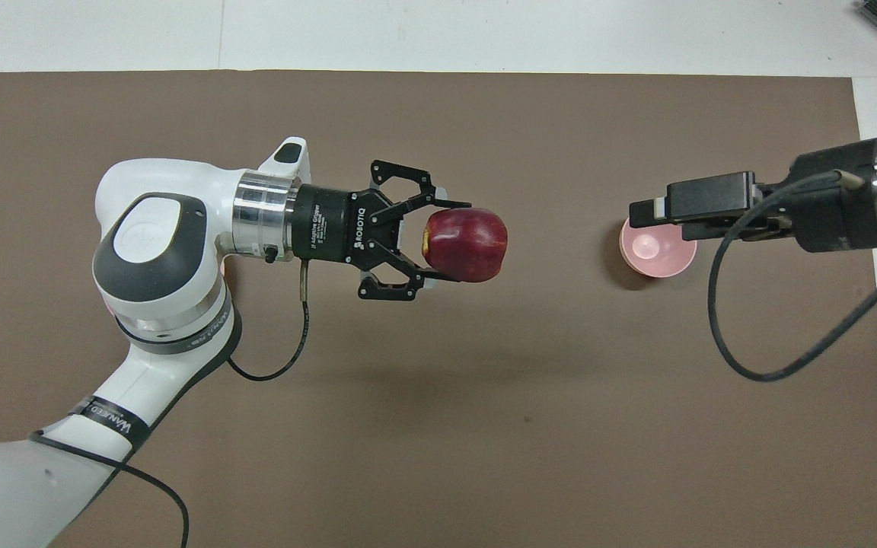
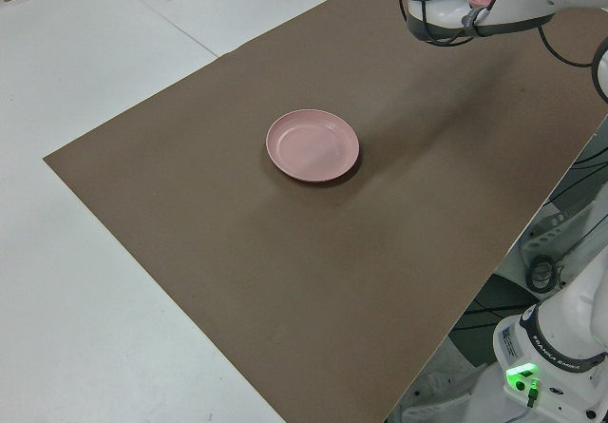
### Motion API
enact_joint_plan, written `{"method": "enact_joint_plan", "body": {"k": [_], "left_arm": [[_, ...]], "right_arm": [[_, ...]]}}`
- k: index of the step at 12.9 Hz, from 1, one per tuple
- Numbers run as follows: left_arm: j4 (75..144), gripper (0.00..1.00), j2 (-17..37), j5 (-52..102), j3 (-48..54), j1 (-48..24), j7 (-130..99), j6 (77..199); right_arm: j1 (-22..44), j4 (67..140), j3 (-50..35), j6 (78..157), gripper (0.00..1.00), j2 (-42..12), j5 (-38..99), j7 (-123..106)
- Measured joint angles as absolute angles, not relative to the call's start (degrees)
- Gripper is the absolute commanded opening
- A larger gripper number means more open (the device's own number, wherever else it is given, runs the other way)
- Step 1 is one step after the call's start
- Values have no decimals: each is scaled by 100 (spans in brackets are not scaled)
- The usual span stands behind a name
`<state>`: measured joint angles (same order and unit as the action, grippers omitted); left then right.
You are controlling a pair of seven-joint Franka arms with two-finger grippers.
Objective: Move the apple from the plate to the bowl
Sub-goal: 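Carry the apple toward the right gripper and grasp it with the right gripper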
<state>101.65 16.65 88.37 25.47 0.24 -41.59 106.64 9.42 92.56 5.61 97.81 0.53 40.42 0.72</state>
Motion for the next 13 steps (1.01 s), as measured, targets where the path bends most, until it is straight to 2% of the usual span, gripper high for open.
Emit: {"method": "enact_joint_plan", "body": {"k": [6, 13], "left_arm": [[10188, 0, 1666, 9435, 3107, -15, -4159, 11275], [10191, 0, 1666, 9787, 3371, -42, -4095, 11512]], "right_arm": [[968, 10052, 534, 10264, 100, 141, 5819, -1320], [976, 10832, 532, 10345, 100, 146, 7066, -2521]]}}
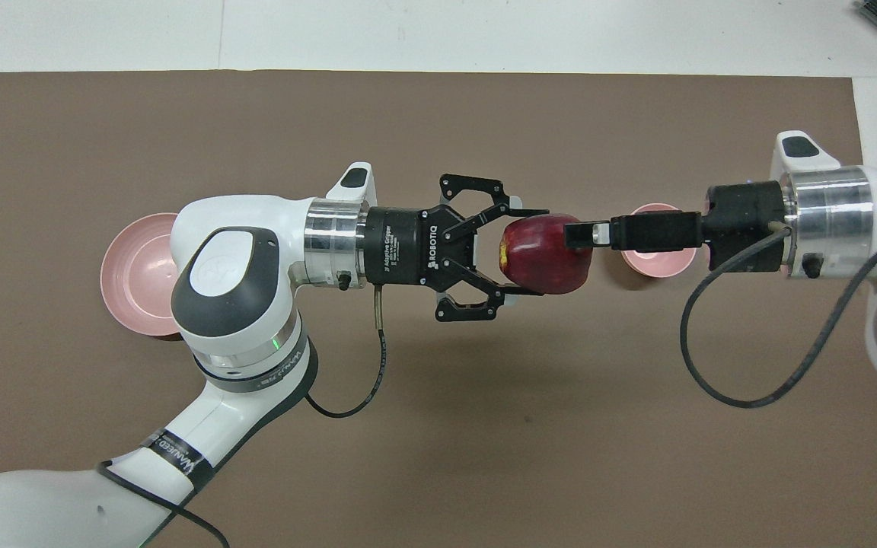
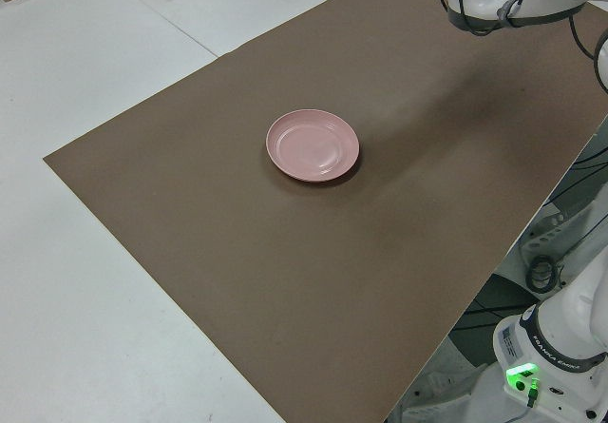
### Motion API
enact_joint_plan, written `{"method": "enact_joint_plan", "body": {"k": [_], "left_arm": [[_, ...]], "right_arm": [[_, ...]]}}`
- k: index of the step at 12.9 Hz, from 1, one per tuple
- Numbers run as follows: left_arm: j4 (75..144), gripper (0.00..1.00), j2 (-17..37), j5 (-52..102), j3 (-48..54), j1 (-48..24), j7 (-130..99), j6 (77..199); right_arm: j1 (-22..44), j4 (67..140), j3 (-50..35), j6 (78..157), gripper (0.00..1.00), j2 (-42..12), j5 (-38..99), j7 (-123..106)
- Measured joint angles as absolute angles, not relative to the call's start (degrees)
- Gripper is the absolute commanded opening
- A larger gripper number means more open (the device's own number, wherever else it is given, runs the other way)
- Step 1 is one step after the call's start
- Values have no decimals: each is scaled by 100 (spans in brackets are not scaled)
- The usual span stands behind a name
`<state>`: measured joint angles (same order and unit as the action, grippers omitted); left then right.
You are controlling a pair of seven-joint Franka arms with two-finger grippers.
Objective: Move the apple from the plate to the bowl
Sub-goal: 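Carry the apple toward the right gripper and grasp it with the right gripper, then open the left gripper while the right gripper pulls the apple away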
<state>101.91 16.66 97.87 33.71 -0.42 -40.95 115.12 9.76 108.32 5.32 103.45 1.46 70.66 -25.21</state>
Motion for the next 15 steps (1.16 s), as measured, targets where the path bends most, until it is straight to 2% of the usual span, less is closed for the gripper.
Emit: {"method": "enact_joint_plan", "body": {"k": [9, 10, 11, 15], "left_arm": [[10192, 0, 1664, 9824, 3445, -111, -3922, 11662], [10192, 0, 1665, 9824, 3445, -111, -3919, 11664], [10192, 0, 1664, 9825, 3445, -113, -3917, 11664], [10188, 0, 1660, 9840, 3447, -117, -3917, 11669]], "right_arm": [[977, 11468, 528, 10285, 100, 466, 7528, -2536], [977, 11523, 528, 10284, 85, 509, 7529, -2536], [976, 11570, 528, 10285, 61, 548, 7529, -2536], [957, 11614, 535, 10284, 14, 565, 7532, -2542]]}}
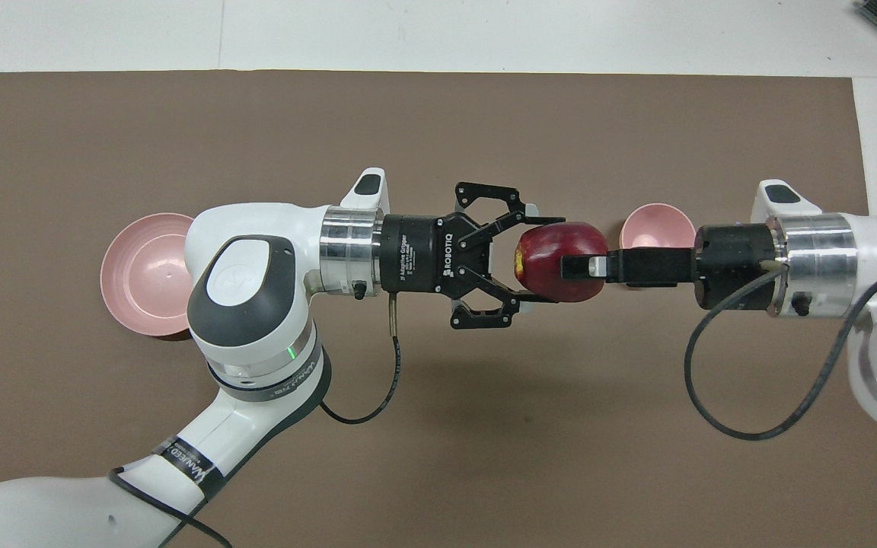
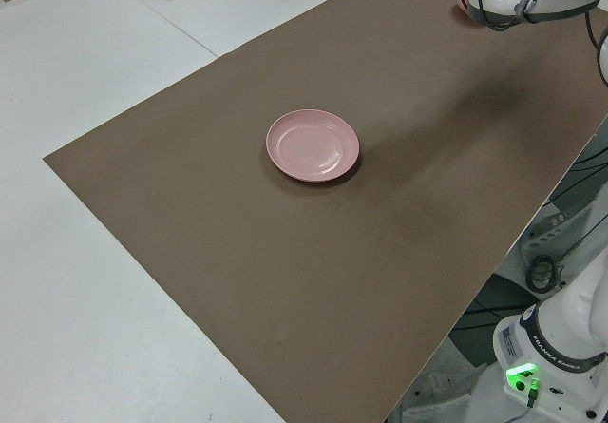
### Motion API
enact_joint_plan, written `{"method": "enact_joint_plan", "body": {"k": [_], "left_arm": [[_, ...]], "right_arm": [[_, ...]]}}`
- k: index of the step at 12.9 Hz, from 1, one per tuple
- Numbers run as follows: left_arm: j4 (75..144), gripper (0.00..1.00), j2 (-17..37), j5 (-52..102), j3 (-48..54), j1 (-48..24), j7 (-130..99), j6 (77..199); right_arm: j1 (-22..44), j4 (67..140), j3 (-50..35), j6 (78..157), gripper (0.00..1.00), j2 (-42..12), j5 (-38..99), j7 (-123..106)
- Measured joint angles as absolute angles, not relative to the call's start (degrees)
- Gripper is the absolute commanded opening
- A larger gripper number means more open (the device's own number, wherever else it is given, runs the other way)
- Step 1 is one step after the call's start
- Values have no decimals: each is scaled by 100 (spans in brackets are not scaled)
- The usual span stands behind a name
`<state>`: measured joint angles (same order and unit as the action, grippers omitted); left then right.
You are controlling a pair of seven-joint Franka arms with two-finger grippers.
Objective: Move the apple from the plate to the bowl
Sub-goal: 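Open the left gripper while the right gripper pulls the apple away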
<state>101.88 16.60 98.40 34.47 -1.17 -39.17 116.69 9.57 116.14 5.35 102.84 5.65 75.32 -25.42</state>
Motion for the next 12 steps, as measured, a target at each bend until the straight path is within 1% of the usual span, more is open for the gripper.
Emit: {"method": "enact_joint_plan", "body": {"k": [1, 2, 9, 12], "left_arm": [[10188, 59, 1660, 9840, 3447, -117, -3917, 11669], [10188, 100, 1660, 9841, 3447, -117, -3917, 11670], [10168, 100, 1654, 9840, 3435, -118, -3873, 11802], [10152, 100, 1515, 9818, 3410, -102, -3875, 12218]], "right_arm": [[956, 11615, 535, 10284, 3, 566, 7535, -2542], [956, 11616, 535, 10284, 0, 566, 7536, -2542], [922, 11623, 553, 10409, 0, 565, 7554, -2542], [856, 11652, 575, 10851, 0, 562, 7545, -2537]]}}
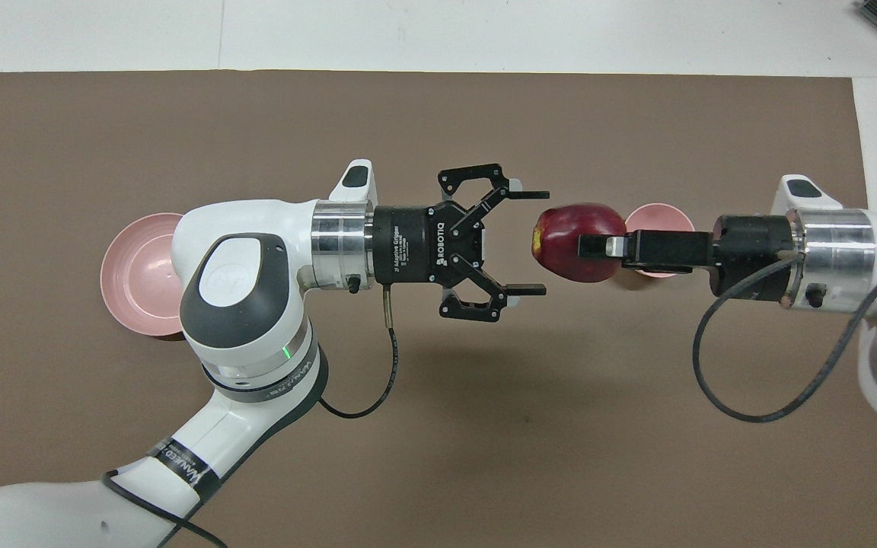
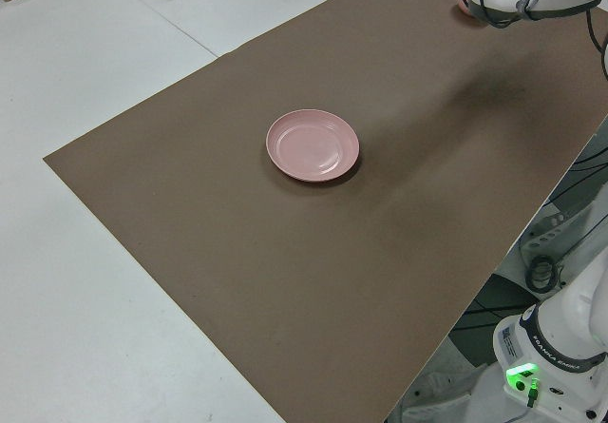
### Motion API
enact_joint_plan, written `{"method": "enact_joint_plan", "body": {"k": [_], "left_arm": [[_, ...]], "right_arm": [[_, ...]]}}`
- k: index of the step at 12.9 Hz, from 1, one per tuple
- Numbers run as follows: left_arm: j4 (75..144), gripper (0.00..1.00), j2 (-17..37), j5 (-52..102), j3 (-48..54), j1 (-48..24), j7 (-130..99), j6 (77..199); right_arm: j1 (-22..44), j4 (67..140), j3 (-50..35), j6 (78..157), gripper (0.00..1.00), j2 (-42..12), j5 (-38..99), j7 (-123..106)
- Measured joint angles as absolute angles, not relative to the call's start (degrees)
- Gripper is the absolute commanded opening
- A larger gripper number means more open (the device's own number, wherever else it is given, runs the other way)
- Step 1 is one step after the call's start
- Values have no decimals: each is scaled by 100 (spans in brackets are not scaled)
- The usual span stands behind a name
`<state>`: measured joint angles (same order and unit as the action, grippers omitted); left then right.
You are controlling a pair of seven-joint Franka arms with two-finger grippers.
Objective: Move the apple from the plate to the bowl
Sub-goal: 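Open the left gripper while the right gripper pulls the apple away, then retract the left gripper while the right gripper moves the apple over the bowl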
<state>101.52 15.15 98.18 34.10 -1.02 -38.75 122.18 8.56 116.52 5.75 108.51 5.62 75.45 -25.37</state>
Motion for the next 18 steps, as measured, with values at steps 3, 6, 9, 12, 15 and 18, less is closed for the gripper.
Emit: {"method": "enact_joint_plan", "body": {"k": [3, 6, 9, 12, 15, 18], "left_arm": [[10154, 100, 1437, 9176, 3354, -31, -3887, 12517], [10158, 100, 1437, 8138, 3305, 176, -3890, 12618], [10148, 100, 1437, 6695, 3293, 454, -3892, 12619], [10100, 100, 1422, 5145, 3293, 668, -3891, 12600], [9906, 100, 1402, 3625, 3274, 850, -3881, 12310], [9721, 100, 1400, 2356, 3249, 1012, -3827, 11999]], "right_arm": [[858, 11728, 577, 11526, 0, 540, 7024, -2351], [861, 11767, 576, 12124, 0, 477, 6109, -1752], [853, 11787, 582, 12399, 0, 357, 4934, -1137], [832, 11793, 587, 12419, 0, 180, 3159, -352], [841, 11796, 577, 12408, 0, 24, 1536, 405], [844, 11771, 576, 12408, 0, -296, 319, 679]]}}
